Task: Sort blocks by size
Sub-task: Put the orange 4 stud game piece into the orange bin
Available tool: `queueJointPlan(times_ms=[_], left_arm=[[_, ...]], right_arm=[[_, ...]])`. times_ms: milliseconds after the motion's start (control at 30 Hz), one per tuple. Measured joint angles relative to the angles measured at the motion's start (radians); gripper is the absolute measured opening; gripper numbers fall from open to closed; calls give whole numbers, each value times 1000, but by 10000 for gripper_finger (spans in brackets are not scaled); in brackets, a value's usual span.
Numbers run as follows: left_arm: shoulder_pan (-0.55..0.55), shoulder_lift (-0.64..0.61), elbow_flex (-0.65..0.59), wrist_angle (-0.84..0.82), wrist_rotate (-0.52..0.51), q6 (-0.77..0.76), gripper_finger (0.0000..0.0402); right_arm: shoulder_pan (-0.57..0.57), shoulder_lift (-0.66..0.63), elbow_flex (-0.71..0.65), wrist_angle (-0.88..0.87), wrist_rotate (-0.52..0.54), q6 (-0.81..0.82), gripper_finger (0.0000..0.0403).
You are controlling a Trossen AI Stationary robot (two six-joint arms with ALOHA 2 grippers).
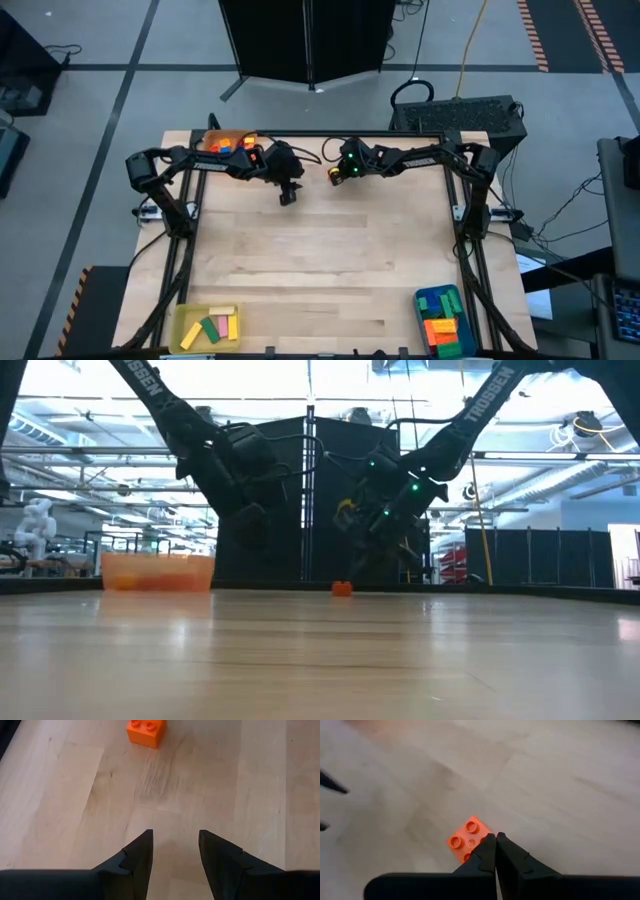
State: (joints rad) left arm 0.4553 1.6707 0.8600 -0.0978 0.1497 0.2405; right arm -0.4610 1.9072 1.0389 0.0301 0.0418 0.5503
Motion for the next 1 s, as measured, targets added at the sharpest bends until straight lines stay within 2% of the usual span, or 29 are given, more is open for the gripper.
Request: queueJointPlan(times_ms=[133, 1000], left_arm=[[0, 0, 0, 8, 0, -24, 161], [-12, 0, 0, 6, -1, -17, 161]], right_arm=[[-5, 0, 0, -4, 64, -4, 0], [5, -20, -2, -2, 66, -33, 0]])
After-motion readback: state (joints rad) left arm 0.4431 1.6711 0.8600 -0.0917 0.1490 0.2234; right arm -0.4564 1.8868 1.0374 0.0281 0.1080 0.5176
